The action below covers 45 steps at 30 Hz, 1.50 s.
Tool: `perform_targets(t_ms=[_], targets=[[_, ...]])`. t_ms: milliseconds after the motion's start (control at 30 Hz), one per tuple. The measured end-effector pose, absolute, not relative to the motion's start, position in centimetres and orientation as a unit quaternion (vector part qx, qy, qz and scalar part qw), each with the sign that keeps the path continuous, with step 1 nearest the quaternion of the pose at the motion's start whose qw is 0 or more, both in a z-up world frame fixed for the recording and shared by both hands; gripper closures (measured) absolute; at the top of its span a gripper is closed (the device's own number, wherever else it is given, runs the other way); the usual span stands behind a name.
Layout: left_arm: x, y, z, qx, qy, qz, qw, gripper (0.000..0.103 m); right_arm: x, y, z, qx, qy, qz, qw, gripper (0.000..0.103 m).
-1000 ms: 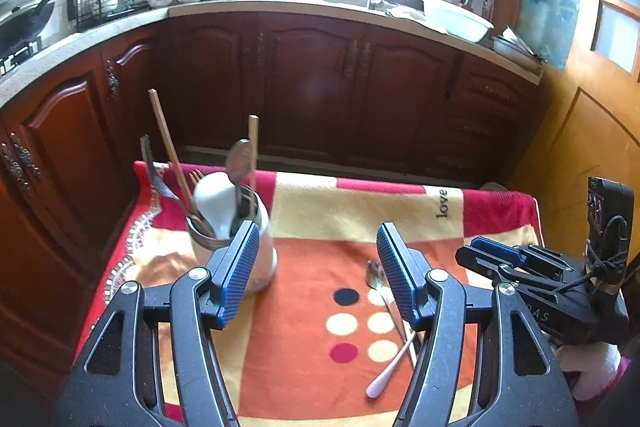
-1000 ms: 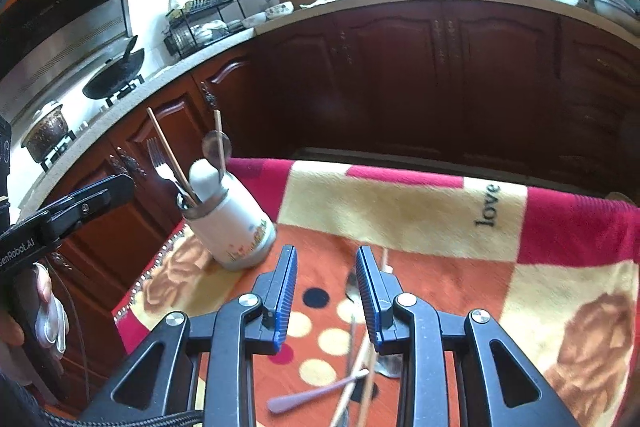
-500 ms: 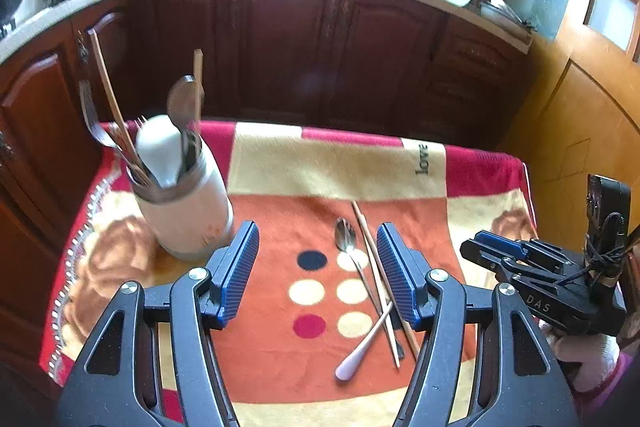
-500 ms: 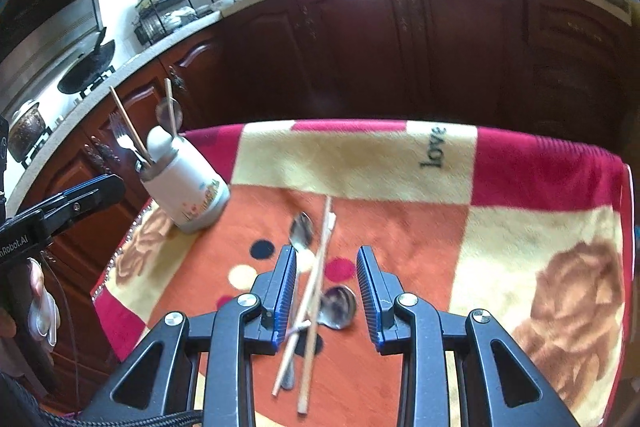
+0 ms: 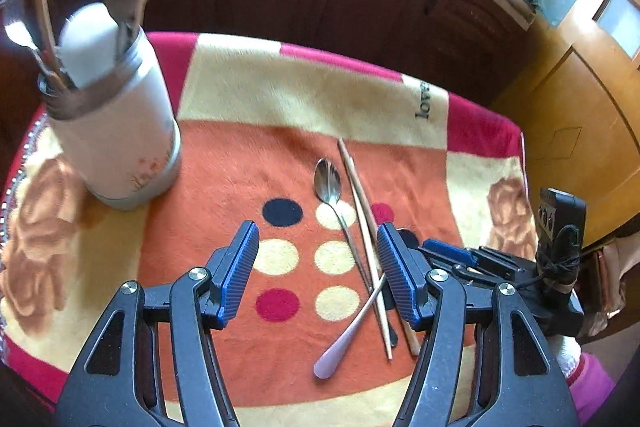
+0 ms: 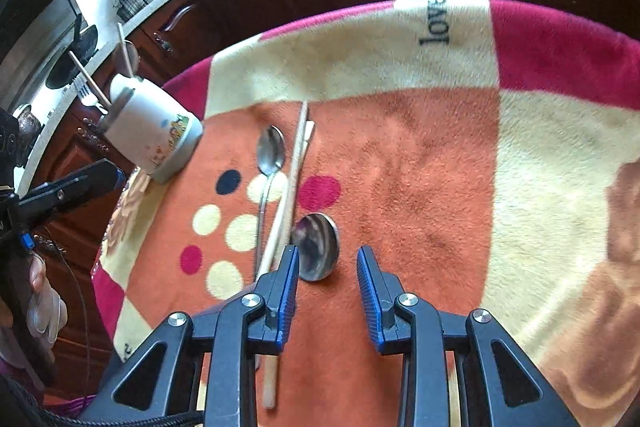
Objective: Organize utensils
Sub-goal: 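Close the left tool on a long metal spoon while the right tool grasps a round-bowled spoon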
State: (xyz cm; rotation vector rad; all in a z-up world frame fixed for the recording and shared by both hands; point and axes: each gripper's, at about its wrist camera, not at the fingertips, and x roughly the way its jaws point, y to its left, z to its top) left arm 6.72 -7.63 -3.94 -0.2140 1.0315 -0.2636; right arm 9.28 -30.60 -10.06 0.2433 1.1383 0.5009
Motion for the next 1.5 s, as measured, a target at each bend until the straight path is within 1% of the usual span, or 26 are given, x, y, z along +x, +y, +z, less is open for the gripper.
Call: perform_targets(t_ms=[33,200,267,500,567,600,633,800,867,900,933,1033,1067,1100,1300,1500], targets=[[7.1,-7.8,-4.5,-0.101,0.495,-0.128,0.853,0.042,9.4,-30.6,-10.3,0.117,0.532,0.236,0.805,0.073],[9.7,-8.4,-6.8,-0.112,0.511,-0.143,0.84,0.042,9.9,-30.8,-11.1,0.135,0.52,0.25,0.805,0.083],[10.7,-8.8,-7.4,-0.11,0.513,-0.15,0.838,0.042,9.9,-30.9,-11.2,0.136,0.517,0.253,0.806,0.085],[14.0,-10.2,-9.2,-0.087,0.516,-0.184,0.832,0.042,10.2,-32.1,-11.7,0.162,0.513,0.268,0.799,0.086],[14.8,-10.3,-9.7,-0.083,0.521,-0.189,0.828,0.052,10.5,-32.5,-12.0,0.181,0.512,0.271,0.795,0.086],[15.0,-10.3,-9.9,-0.082,0.523,-0.189,0.827,0.061,10.6,-32.6,-12.1,0.187,0.511,0.272,0.794,0.086],[15.4,-10.3,-10.2,-0.081,0.527,-0.189,0.825,0.067,10.7,-32.7,-12.2,0.193,0.51,0.273,0.792,0.086],[16.2,-10.5,-11.1,-0.078,0.529,-0.195,0.822,0.078,10.8,-32.4,-12.1,0.191,0.508,0.281,0.792,0.085],[16.1,-10.7,-11.1,-0.067,0.528,-0.196,0.823,0.084,10.8,-32.2,-12.1,0.192,0.508,0.284,0.79,0.085],[16.1,-10.8,-11.2,-0.065,0.529,-0.196,0.823,0.089,10.8,-32.2,-12.1,0.193,0.508,0.285,0.79,0.085],[16.1,-10.8,-11.2,-0.061,0.528,-0.195,0.824,0.091,10.8,-32.2,-12.1,0.193,0.507,0.286,0.79,0.085],[16.0,-10.7,-11.2,-0.064,0.529,-0.195,0.824,0.097,10.7,-32.1,-12.0,0.185,0.505,0.287,0.793,0.086],[15.9,-10.5,-11.1,-0.067,0.529,-0.195,0.823,0.098,10.6,-31.9,-11.9,0.178,0.503,0.286,0.796,0.089],[15.8,-10.4,-11.0,-0.07,0.527,-0.193,0.825,0.1,10.6,-31.6,-11.9,0.173,0.503,0.285,0.797,0.097],[15.0,-9.2,-9.9,-0.087,0.516,-0.189,0.831,0.102,10.1,-31.3,-10.9,0.158,0.496,0.28,0.807,0.1],[14.1,-8.5,-8.9,-0.096,0.508,-0.186,0.836,0.102,9.9,-31.4,-9.1,0.12,0.485,0.261,0.826,0.1]])
